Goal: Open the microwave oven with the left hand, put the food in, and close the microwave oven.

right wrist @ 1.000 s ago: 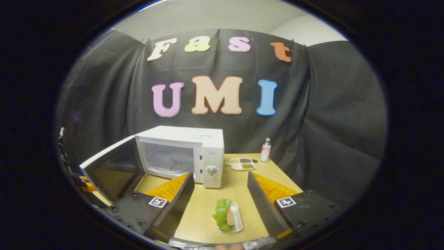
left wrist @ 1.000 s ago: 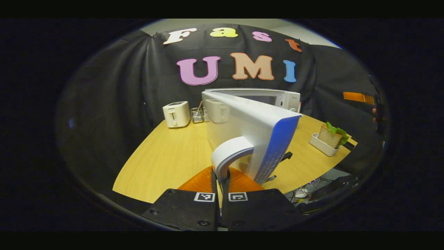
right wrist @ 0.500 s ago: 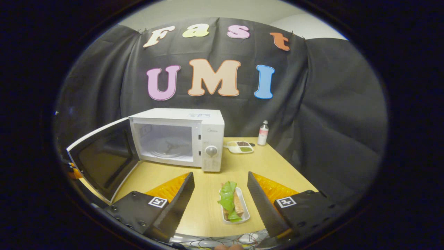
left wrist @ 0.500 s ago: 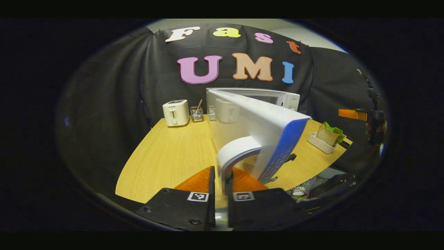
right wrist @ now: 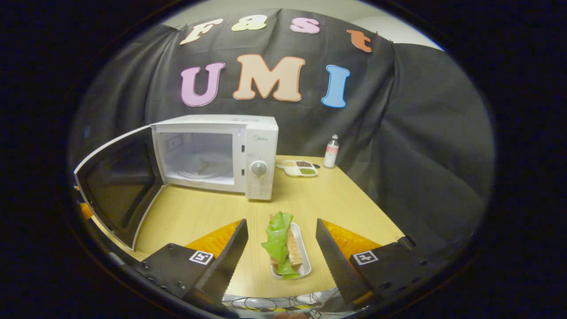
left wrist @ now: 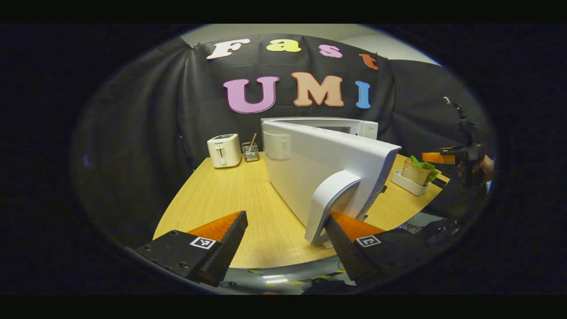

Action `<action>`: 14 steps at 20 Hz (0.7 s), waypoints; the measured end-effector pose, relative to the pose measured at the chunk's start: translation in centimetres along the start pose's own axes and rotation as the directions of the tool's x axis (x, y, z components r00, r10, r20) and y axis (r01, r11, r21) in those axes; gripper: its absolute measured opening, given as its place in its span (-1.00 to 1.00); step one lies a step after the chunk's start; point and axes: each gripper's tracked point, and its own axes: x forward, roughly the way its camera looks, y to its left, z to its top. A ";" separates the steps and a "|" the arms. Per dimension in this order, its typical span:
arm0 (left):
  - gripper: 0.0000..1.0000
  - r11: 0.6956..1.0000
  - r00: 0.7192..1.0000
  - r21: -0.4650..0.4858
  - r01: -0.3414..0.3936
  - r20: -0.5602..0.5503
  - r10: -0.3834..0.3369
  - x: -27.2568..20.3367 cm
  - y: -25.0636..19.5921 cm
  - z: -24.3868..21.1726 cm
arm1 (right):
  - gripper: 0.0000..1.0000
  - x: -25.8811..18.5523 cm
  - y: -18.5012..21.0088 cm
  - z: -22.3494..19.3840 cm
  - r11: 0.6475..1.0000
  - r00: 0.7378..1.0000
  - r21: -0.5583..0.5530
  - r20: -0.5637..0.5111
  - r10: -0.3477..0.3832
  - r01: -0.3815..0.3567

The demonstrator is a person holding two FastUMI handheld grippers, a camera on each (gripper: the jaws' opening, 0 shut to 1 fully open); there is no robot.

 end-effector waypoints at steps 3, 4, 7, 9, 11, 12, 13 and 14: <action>0.97 0.999 1.000 -0.033 0.001 0.016 0.000 -1.3 -0.2 0.6 | 0.96 1.6 -0.5 -1.8 1.000 0.999 0.014 -0.045 -0.002 0.003; 0.96 0.999 1.000 -0.045 -0.002 0.028 0.003 -1.9 -0.2 0.9 | 0.95 2.0 -0.4 -2.5 1.000 0.998 0.028 -0.070 0.002 0.000; 0.97 0.992 0.999 -0.125 0.015 0.040 -0.010 -3.2 -0.7 2.2 | 0.96 3.6 -0.5 -3.7 0.998 0.995 0.056 -0.104 -0.003 0.009; 0.94 0.992 0.997 -0.125 0.003 0.076 0.007 -4.3 -0.7 3.7 | 0.96 4.2 -0.1 -4.3 0.996 0.993 0.091 -0.118 0.006 0.004; 0.94 0.995 0.993 -0.096 -0.015 0.112 0.026 -5.0 -0.4 5.4 | 0.94 5.4 -0.3 -5.0 0.994 0.990 0.105 -0.144 0.000 0.015; 0.90 0.996 0.990 -0.081 -0.021 0.138 0.032 -5.3 -0.3 6.6 | 0.94 6.0 -0.4 -5.3 0.995 0.988 0.099 -0.153 -0.007 0.022; 0.90 0.997 0.986 -0.069 -0.026 0.163 0.037 -5.5 -0.2 7.8 | 0.84 6.2 -0.3 -5.7 0.996 0.986 0.090 -0.166 -0.004 0.019; 0.94 0.998 0.981 -0.057 -0.025 0.190 0.035 -5.8 -0.2 8.9 | 0.86 6.4 -0.2 -6.1 0.997 0.983 0.080 -0.181 -0.004 0.019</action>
